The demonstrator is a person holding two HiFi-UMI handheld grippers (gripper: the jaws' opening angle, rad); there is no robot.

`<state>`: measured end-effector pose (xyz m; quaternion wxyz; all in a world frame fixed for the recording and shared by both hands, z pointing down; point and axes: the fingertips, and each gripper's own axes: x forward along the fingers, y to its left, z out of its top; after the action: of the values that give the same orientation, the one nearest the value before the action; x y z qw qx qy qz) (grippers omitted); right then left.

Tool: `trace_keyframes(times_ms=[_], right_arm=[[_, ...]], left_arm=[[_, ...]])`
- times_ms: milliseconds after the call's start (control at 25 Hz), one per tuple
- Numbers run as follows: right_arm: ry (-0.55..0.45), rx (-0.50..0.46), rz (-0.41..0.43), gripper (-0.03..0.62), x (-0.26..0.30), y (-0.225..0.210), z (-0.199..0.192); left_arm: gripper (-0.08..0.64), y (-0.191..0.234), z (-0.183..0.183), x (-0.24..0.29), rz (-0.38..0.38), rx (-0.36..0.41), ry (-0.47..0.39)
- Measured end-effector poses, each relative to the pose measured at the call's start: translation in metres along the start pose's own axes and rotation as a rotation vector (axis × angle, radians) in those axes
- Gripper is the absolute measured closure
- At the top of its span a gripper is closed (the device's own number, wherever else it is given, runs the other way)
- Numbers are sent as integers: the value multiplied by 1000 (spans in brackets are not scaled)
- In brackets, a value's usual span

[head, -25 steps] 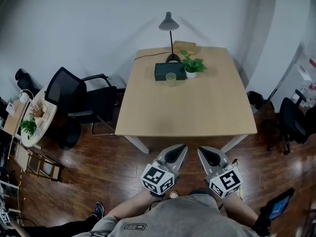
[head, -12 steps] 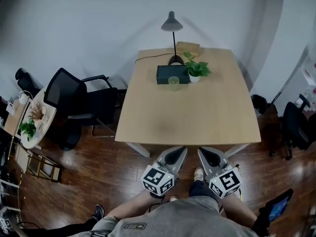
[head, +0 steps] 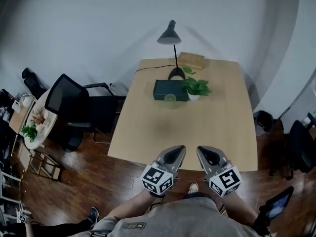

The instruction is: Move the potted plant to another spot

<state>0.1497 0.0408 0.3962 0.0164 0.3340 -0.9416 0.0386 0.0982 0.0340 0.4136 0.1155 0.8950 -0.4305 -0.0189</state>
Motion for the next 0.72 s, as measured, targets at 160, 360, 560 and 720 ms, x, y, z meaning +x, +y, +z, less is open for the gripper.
trace_keyframes(times_ms=[160, 360, 560, 720], right_arm=[[-1, 4, 33, 588, 11, -34, 2], [7, 25, 45, 588, 28, -63, 3], [19, 27, 40, 588, 53, -78, -2], [39, 40, 2, 588, 75, -86, -8]], left_arm=[[558, 9, 1, 31, 38, -2, 5], [558, 25, 5, 54, 65, -9, 19], [558, 52, 7, 71, 61, -14, 24], [558, 74, 3, 80, 30, -33, 42]])
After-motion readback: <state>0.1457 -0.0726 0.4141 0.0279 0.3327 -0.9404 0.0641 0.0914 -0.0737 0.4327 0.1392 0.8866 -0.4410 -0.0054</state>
